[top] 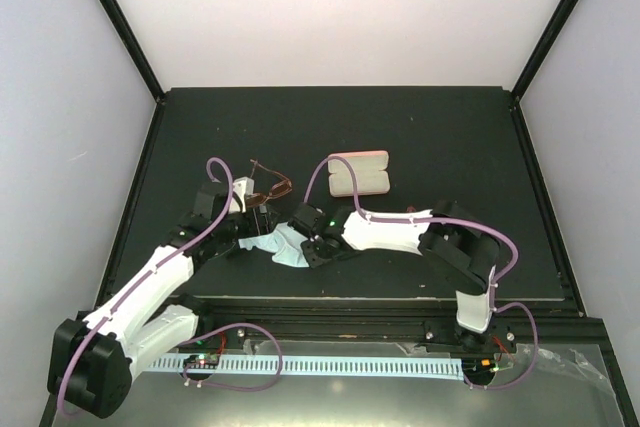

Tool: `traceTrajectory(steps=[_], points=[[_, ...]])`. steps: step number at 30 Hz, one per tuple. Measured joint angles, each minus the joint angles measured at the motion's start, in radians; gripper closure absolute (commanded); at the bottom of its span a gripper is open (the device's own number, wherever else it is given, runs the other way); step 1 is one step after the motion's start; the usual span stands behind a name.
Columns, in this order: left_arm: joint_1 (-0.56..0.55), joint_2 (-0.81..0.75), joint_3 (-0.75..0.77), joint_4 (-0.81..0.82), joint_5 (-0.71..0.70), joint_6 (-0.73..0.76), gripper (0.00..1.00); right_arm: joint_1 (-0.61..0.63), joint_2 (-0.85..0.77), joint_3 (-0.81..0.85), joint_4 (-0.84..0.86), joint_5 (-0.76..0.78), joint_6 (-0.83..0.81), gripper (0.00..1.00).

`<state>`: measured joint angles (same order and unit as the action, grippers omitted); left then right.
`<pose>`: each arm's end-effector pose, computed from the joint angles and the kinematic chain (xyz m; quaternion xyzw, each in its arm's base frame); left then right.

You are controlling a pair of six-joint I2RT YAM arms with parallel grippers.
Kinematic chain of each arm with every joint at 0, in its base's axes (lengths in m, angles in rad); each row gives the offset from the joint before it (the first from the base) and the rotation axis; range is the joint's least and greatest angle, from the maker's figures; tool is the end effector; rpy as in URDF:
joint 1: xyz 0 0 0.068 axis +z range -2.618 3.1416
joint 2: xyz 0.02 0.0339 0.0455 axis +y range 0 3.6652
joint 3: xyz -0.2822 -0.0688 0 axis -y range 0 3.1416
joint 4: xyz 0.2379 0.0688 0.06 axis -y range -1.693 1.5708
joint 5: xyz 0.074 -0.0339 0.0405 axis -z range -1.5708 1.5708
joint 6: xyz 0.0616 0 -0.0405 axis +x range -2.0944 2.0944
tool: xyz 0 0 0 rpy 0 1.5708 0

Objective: Organize the sunglasses
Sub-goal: Adjust the glasses cleaning cloth at the center of the board.

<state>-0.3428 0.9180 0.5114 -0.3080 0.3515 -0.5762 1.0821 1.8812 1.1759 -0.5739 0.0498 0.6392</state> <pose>0.1722 -0.0840 0.2123 -0.0322 0.8981 -0.3238 0.2958 0.1742 0.3210 0.1439 -0.2137 0.9657 0.0941 0.1134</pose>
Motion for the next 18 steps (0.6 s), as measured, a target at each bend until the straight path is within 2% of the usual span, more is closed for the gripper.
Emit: traceTrajectory(steps=[5,12,18], points=[[0.0,-0.016,0.0,-0.007,-0.021,0.0,0.26,0.01,0.029,0.038,-0.016,-0.014,-0.018,0.97],[0.0,-0.021,0.0,-0.014,-0.03,0.0,0.26,0.017,0.014,0.018,-0.013,0.019,0.001,0.99],[0.0,0.003,0.0,-0.009,0.006,0.0,0.26,0.017,-0.124,-0.096,-0.058,0.128,0.07,0.99]])
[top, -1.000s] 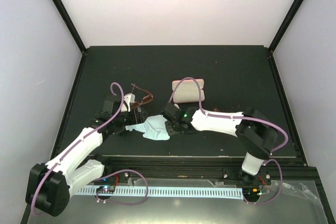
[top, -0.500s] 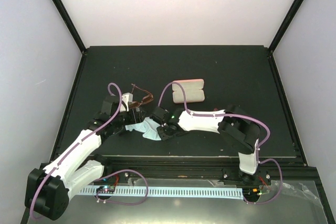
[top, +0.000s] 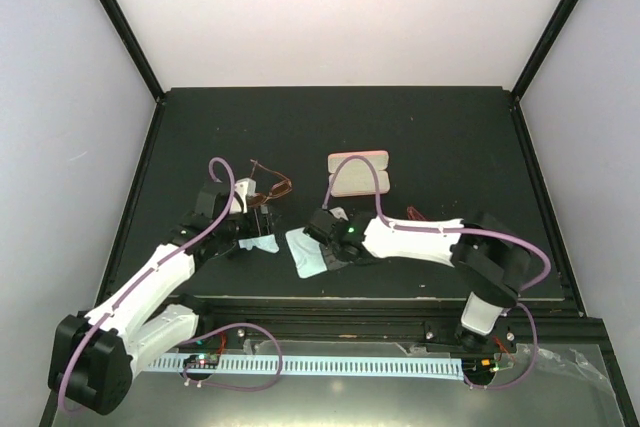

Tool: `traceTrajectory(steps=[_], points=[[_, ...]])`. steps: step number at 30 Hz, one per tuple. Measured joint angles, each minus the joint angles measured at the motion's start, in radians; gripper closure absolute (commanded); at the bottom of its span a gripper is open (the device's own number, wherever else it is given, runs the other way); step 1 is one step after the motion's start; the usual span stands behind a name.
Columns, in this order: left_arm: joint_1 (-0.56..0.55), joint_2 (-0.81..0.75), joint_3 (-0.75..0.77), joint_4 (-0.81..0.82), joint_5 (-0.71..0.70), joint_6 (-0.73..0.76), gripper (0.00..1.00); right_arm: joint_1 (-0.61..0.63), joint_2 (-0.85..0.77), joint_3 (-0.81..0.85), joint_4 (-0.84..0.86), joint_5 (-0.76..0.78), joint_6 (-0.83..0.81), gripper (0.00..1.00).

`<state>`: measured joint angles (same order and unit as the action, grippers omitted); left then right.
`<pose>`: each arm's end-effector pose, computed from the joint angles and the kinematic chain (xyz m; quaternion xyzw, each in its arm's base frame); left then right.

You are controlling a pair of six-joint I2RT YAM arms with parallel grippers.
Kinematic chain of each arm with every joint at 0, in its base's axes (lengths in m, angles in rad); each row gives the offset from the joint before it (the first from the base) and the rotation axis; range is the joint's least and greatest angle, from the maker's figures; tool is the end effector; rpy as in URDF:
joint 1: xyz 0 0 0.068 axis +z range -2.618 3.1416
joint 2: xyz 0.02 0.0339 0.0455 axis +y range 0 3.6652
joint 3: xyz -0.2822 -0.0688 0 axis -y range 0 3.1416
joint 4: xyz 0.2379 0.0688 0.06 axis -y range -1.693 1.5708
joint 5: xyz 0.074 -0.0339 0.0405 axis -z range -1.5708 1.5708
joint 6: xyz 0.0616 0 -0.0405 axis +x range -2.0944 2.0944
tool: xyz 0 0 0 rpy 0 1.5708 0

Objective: Organize the sunglasses
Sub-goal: Adjust the glasses cleaning cloth at the center of the board.

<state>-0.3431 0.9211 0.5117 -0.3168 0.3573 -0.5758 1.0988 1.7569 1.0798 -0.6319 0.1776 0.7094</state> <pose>0.1716 -0.0842 0.2111 -0.0319 0.9000 -0.3241 0.2896 0.1598 0.2890 0.1585 -0.1797 0.9711 0.0478 0.1495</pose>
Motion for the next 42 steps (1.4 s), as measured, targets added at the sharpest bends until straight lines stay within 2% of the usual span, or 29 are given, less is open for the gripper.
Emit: traceTrajectory(steps=[6,7,9,11,13,15,21,26,31,35,38,42], points=[[-0.015,0.06,0.0,0.028,0.05,0.0,0.27,0.0,-0.14,-0.128,-0.022,0.04,0.07,0.99],[-0.02,0.075,0.0,0.034,0.056,0.0,0.27,0.0,-0.156,-0.153,-0.026,0.035,0.079,0.97],[-0.031,0.109,0.0,0.042,0.068,0.0,0.28,0.0,-0.177,-0.187,-0.031,0.016,0.085,0.76],[-0.042,0.143,0.0,0.049,0.078,0.0,0.27,0.0,-0.192,-0.203,-0.038,-0.005,0.091,0.62],[-0.056,0.171,0.0,0.054,0.083,0.0,0.28,-0.006,-0.208,-0.204,-0.048,-0.01,0.08,0.56],[-0.073,0.198,0.0,0.058,0.086,0.0,0.28,-0.019,-0.229,-0.198,-0.048,-0.008,0.076,0.55],[-0.125,0.291,0.032,0.065,0.089,0.0,0.33,-0.144,-0.242,-0.18,0.015,-0.006,0.011,0.57],[-0.171,0.392,0.094,0.078,0.078,0.0,0.4,-0.222,-0.14,-0.143,0.095,-0.033,-0.059,0.62],[-0.193,0.504,0.132,0.092,0.059,-0.001,0.4,-0.252,-0.059,-0.124,0.145,-0.057,-0.107,0.69],[-0.206,0.566,0.137,0.094,0.04,-0.003,0.43,-0.259,-0.024,-0.117,0.157,-0.067,-0.133,0.8],[-0.214,0.581,0.146,0.103,0.035,-0.004,0.45,-0.259,-0.016,-0.109,0.168,-0.079,-0.153,0.82],[-0.222,0.601,0.157,0.115,0.035,-0.005,0.5,-0.259,-0.013,-0.109,0.177,-0.083,-0.167,0.98]])
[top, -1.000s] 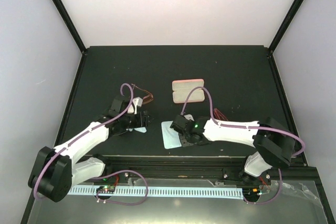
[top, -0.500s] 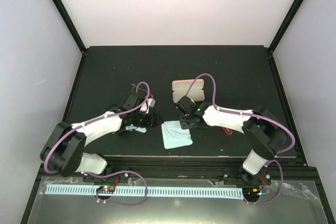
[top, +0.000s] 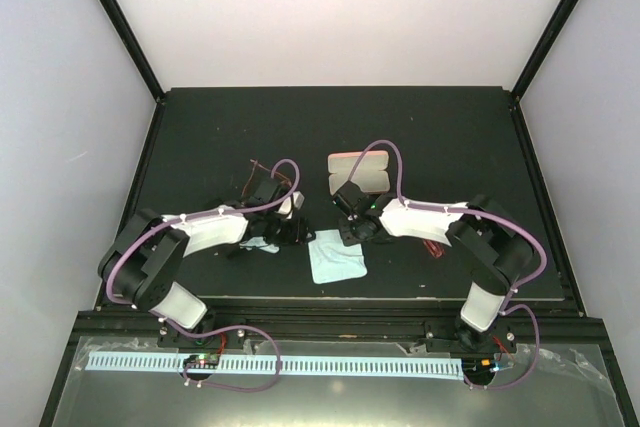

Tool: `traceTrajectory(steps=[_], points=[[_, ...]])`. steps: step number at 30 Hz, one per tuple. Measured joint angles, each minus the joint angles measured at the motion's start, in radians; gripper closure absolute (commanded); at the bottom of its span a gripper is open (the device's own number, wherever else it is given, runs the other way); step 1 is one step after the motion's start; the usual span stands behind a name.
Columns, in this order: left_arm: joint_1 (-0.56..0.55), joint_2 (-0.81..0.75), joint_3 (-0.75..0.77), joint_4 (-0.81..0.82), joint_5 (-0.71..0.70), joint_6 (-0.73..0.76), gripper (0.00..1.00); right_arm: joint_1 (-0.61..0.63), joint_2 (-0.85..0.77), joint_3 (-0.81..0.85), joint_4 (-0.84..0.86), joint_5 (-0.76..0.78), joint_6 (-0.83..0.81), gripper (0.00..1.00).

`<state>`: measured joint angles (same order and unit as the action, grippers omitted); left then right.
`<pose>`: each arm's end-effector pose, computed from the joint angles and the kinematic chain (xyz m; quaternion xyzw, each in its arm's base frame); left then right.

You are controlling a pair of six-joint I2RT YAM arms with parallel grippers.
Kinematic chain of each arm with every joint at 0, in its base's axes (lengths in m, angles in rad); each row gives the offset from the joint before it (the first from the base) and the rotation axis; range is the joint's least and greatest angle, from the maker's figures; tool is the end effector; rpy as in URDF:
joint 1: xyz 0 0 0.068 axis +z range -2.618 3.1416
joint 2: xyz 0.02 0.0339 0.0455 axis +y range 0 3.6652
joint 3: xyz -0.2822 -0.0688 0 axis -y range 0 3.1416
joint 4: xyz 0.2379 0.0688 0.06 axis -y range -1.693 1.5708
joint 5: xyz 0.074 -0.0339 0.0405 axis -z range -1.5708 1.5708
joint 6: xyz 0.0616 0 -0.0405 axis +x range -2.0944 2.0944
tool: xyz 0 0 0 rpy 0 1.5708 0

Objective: Organize the sunglasses
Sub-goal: Adjust the glasses cleaning cloth at the center of the board.

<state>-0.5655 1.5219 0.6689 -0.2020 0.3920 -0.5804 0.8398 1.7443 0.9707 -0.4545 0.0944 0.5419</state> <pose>0.2174 -0.1659 0.1417 0.0426 0.9488 -0.2939 0.1081 0.2222 0.2391 0.1407 -0.1381 0.9746 0.0727 0.1609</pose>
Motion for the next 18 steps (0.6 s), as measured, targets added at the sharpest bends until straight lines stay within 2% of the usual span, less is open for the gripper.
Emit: traceTrajectory(steps=[10,15,18], points=[[-0.006,0.031,0.019,0.018,-0.011,-0.005,0.55,0.0,0.025,0.024,-0.003,0.114,0.018,0.98],[-0.006,0.053,0.037,0.031,-0.018,-0.006,0.56,-0.002,0.027,0.024,-0.005,0.156,0.034,0.76],[-0.006,0.068,0.05,0.04,-0.026,-0.006,0.57,-0.006,0.027,0.024,-0.005,0.167,0.039,0.71]])
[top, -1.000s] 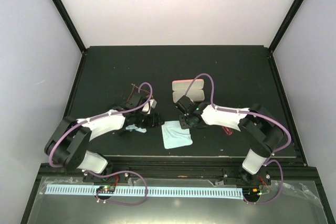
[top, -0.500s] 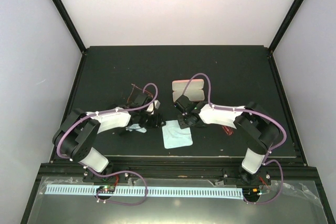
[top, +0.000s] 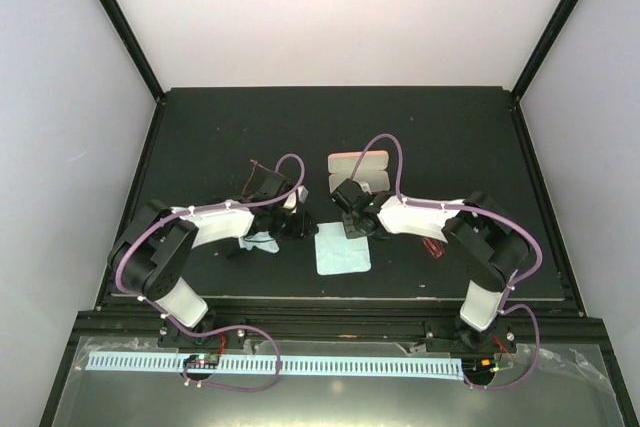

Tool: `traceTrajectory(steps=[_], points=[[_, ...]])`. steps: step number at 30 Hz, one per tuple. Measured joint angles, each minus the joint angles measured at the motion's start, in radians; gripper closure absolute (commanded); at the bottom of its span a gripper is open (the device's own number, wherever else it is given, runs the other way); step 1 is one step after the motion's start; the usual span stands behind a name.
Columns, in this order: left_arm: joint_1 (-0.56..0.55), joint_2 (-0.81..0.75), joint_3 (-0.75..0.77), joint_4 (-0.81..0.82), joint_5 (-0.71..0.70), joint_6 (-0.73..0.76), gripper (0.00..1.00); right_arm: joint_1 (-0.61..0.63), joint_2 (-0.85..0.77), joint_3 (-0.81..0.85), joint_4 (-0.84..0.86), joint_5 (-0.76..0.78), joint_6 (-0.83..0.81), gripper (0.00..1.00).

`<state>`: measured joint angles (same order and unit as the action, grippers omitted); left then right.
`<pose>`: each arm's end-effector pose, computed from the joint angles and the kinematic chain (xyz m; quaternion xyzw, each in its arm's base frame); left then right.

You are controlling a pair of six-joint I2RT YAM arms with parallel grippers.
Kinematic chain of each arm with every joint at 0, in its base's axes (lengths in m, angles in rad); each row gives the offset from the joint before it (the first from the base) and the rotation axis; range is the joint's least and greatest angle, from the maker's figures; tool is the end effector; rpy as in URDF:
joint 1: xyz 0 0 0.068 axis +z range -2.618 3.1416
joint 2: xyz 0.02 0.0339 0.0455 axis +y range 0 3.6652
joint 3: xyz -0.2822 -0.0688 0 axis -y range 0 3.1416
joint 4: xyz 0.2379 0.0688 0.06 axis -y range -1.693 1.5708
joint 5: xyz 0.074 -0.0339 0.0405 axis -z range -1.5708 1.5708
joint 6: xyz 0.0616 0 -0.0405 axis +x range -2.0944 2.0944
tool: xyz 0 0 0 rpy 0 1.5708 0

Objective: Organize the sunglasses
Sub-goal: Adjust the glasses cleaning cloth at the center of the board, then fold the glasses cleaning cloth at the center of the board.

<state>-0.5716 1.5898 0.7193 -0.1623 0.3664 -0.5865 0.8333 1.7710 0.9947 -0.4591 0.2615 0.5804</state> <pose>0.2336 -0.1765 0.1395 0.0414 0.9482 -0.2900 0.1226 0.2349 0.2349 0.1401 -0.1017 0.9725 0.0097 0.2093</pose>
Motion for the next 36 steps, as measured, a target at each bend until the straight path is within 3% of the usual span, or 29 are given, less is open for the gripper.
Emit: traceTrajectory(steps=[13,27,36], points=[[-0.009,0.08,0.064,0.036,-0.007,0.001,0.66,-0.06,0.016,0.011,0.015,-0.02,-0.008,0.73],[-0.034,0.126,0.1,0.051,-0.007,0.002,0.76,-0.061,0.015,0.017,0.019,-0.104,-0.037,0.7],[-0.04,0.147,0.111,0.047,-0.011,0.004,0.98,-0.061,0.014,0.016,0.024,-0.134,-0.045,0.99]])
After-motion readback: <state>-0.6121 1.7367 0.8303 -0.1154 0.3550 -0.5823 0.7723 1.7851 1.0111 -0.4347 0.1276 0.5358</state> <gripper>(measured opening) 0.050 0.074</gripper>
